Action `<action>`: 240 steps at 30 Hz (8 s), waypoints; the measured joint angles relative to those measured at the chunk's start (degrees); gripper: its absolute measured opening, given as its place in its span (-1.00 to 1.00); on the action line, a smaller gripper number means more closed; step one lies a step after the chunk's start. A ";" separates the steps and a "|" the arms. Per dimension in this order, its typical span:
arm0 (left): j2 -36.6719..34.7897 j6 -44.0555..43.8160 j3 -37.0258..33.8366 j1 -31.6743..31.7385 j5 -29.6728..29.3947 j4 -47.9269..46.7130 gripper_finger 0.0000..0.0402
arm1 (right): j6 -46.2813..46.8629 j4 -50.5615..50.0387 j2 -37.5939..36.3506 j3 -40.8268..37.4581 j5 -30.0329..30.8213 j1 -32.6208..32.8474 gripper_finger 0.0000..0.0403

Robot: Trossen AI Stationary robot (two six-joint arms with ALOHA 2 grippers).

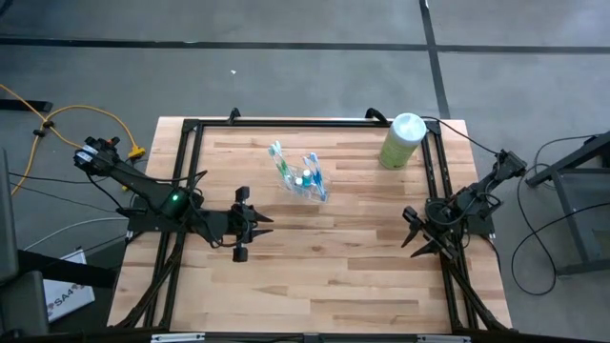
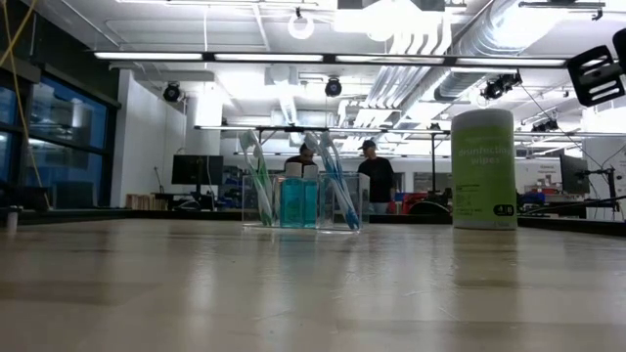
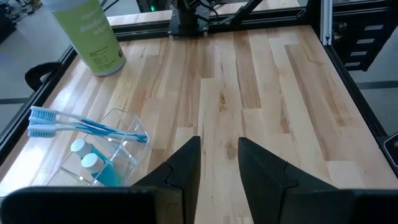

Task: Pick & Place toothbrushing station
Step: Return to Home Position

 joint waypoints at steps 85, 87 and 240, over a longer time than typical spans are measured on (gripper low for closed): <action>-64.66 2.36 -47.97 -19.94 18.93 5.35 -0.50 | 0.33 0.06 3.98 -0.15 0.18 0.00 -0.26; -64.39 3.01 -48.02 -20.24 23.11 5.74 -0.50 | 0.33 0.07 3.98 -0.15 0.17 -0.01 -0.26; -61.11 4.62 -56.72 -20.98 29.35 22.80 -0.50 | 0.33 0.08 3.98 -0.15 0.20 -0.02 -0.26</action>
